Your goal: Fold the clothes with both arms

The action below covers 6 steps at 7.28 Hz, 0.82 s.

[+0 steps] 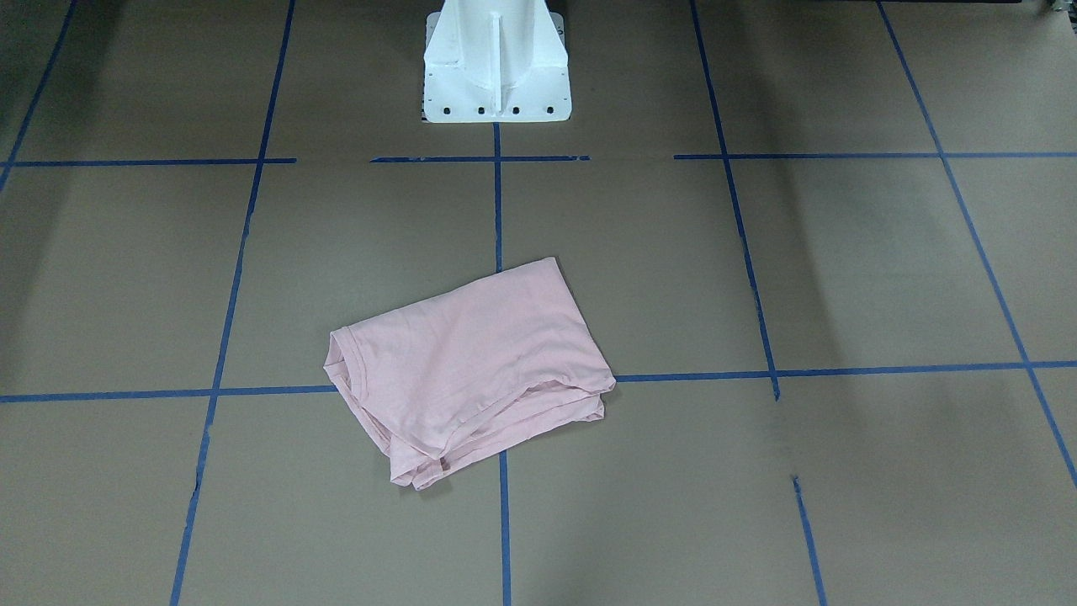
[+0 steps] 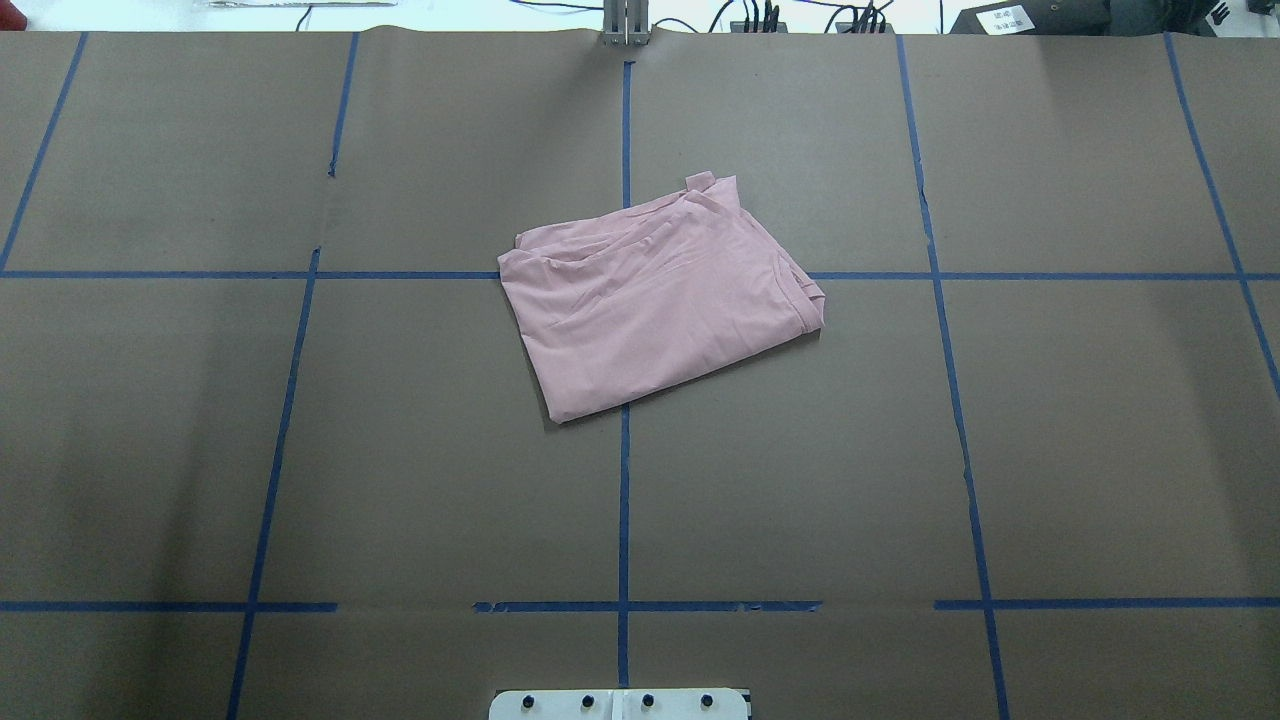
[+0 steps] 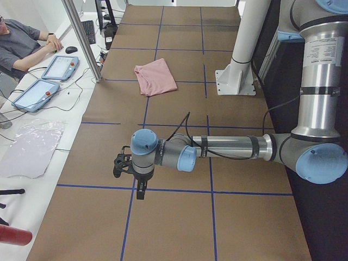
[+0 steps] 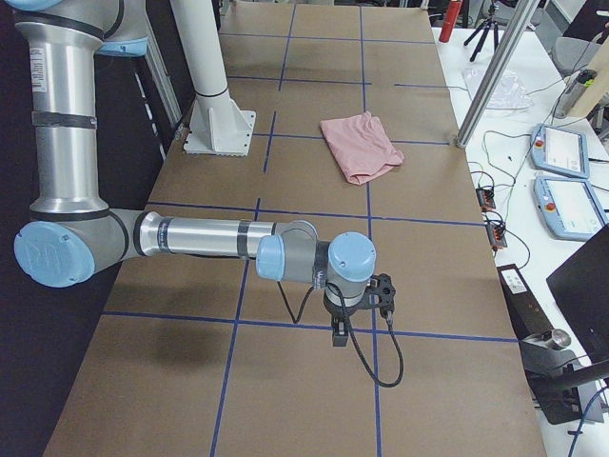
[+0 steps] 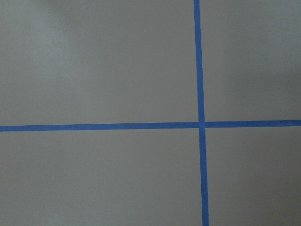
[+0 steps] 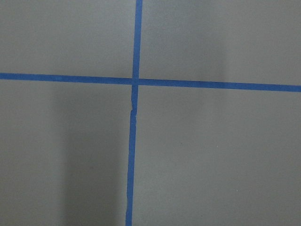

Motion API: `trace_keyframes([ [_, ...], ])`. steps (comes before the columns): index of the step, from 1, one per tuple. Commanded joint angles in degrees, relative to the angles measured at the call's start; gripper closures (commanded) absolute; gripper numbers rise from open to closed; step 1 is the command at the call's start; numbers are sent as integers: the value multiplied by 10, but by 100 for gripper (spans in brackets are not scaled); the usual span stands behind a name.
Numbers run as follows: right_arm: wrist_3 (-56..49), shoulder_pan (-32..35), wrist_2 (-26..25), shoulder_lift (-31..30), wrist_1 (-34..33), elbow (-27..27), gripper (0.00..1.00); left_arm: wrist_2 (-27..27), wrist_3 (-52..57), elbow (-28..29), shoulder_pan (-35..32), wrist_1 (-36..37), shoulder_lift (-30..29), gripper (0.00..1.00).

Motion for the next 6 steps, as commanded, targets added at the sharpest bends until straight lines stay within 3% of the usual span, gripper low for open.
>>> trace_keyframes([
  [1, -1, 0, 0, -2, 0, -3, 0, -36, -1, 2, 0, -4, 0, 0],
  [6, 0, 0, 6, -4, 14, -2, 0, -30, 2, 4, 0, -6, 2, 0],
])
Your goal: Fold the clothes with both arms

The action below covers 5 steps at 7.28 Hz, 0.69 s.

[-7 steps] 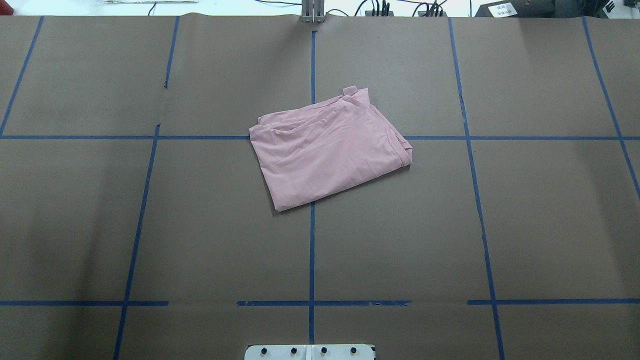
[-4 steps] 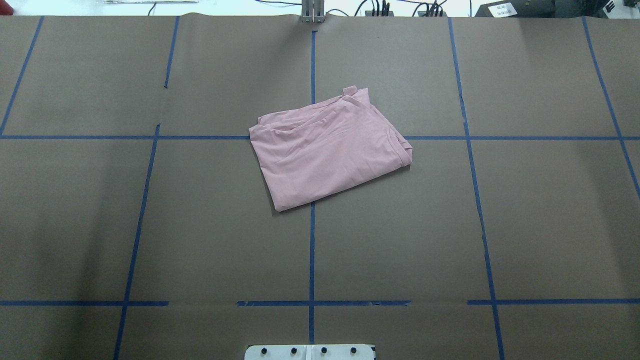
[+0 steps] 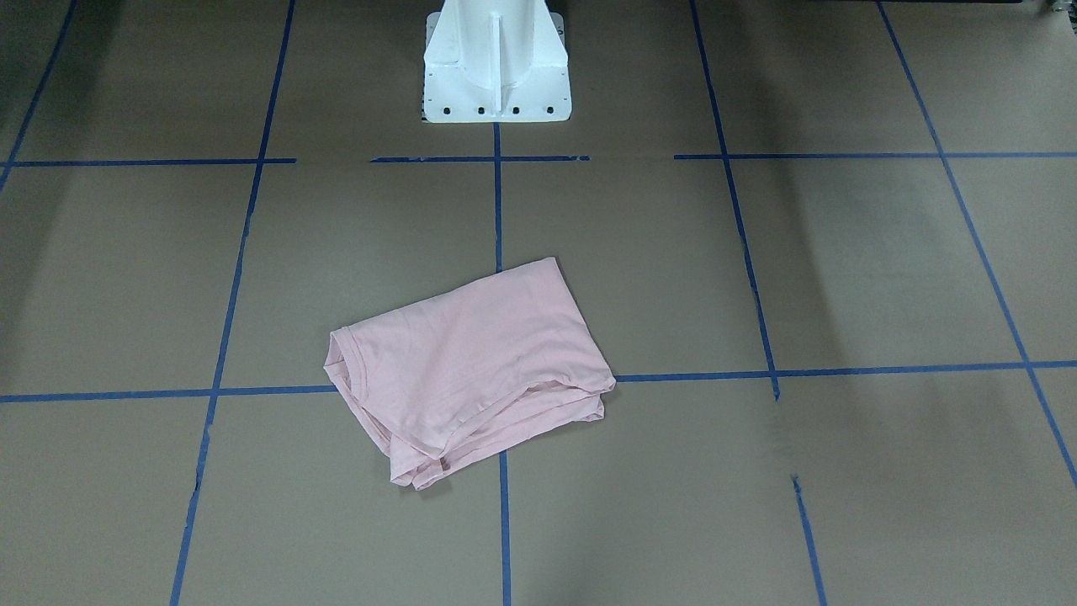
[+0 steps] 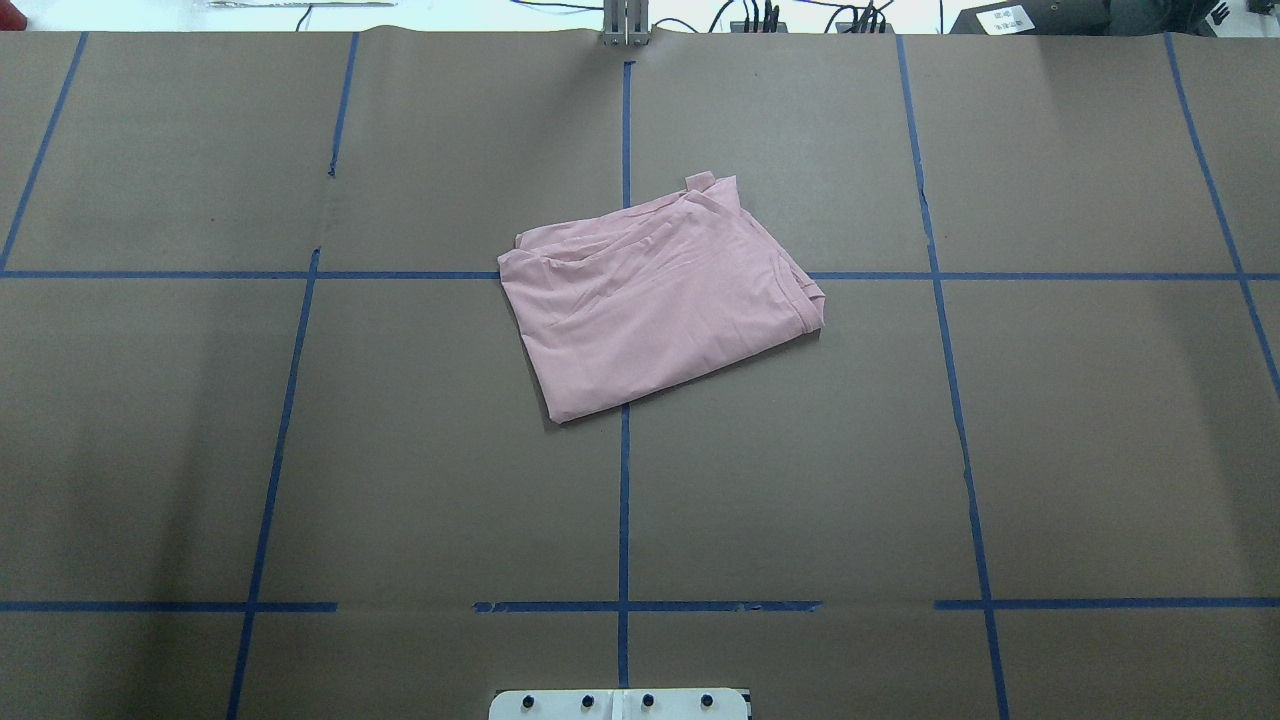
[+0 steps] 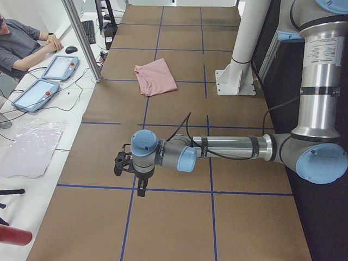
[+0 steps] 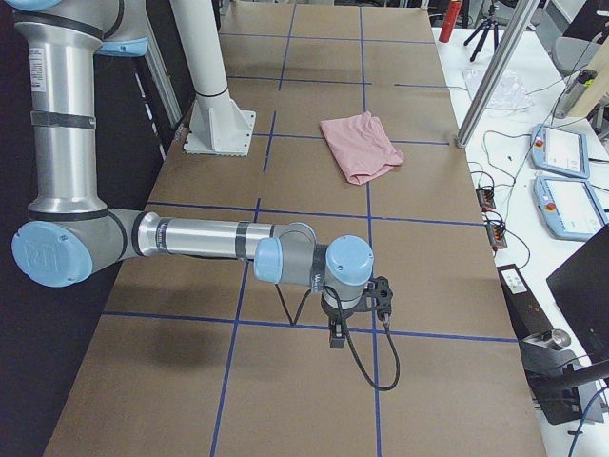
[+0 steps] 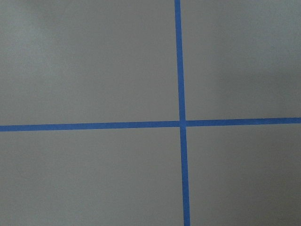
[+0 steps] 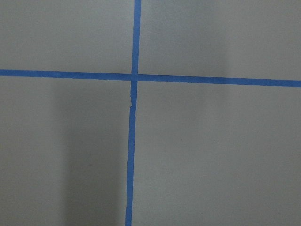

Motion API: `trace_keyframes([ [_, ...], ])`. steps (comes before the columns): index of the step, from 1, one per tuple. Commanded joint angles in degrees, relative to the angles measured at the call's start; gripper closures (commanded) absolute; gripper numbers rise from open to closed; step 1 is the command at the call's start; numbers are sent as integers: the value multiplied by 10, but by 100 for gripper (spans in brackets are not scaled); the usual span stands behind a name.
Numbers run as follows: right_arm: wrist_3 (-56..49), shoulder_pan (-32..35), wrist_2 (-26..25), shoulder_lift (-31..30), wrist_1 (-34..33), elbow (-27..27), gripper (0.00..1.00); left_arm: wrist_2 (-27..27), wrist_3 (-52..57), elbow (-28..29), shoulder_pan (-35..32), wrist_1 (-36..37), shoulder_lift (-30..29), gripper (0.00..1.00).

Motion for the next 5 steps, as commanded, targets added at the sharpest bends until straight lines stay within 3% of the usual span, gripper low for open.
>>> trace_keyframes([
  [1, 2, 0, 5, 0, 23, -1, 0, 0, 2, 0, 0, 0, 1, 0],
  [5, 2, 0, 9, 0, 25, -1, 0, -1, 2, -1, 0, -2, 2, 0],
])
